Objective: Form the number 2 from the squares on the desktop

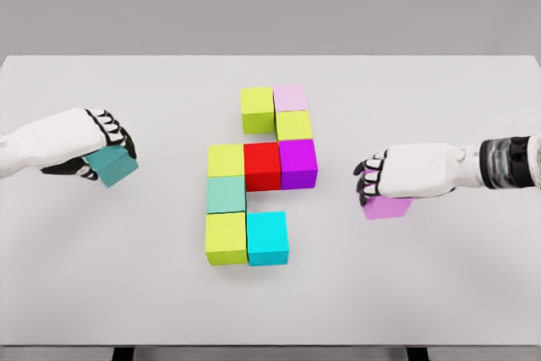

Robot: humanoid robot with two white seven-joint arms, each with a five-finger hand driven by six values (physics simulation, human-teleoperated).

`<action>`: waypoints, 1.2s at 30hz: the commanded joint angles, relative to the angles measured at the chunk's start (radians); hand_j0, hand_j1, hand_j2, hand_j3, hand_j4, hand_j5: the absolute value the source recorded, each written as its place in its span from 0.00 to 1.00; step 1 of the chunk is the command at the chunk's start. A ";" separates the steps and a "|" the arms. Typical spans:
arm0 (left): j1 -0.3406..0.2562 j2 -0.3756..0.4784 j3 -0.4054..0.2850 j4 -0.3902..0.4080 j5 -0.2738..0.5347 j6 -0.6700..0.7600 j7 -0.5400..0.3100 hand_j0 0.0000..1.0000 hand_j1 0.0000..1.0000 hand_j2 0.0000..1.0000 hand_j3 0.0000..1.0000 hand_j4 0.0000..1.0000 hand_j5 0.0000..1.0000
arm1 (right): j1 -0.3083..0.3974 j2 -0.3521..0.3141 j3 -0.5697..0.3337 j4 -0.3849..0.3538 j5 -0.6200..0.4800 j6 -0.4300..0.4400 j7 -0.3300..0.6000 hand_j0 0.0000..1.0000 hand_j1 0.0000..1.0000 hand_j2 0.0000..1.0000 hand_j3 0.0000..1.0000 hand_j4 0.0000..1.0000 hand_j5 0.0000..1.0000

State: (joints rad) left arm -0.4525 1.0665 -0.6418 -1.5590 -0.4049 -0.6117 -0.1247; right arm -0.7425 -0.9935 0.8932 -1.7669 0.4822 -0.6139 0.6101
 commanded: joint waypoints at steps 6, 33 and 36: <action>-0.031 -0.063 -0.009 0.050 -0.028 0.001 -0.004 0.56 0.56 0.56 0.56 0.56 0.56 | 0.012 0.035 0.001 0.000 -0.008 0.003 0.001 0.63 0.63 0.63 0.63 0.63 0.63; -0.296 -0.240 -0.211 0.249 -0.043 0.001 -0.015 0.56 0.56 0.56 0.56 0.56 0.56 | 0.066 0.104 -0.002 0.000 0.004 0.003 0.001 0.99 0.99 0.99 0.99 0.99 0.99; -0.311 -0.260 -0.219 0.254 -0.043 0.001 -0.021 0.58 0.58 0.58 0.58 0.58 0.58 | 0.064 0.104 -0.008 0.000 0.001 0.003 0.001 0.99 0.99 0.99 0.99 0.99 0.99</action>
State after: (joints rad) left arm -0.7654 0.8187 -0.8543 -1.3120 -0.4539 -0.6116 -0.1421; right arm -0.6780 -0.8867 0.8895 -1.7667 0.4894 -0.6132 0.6110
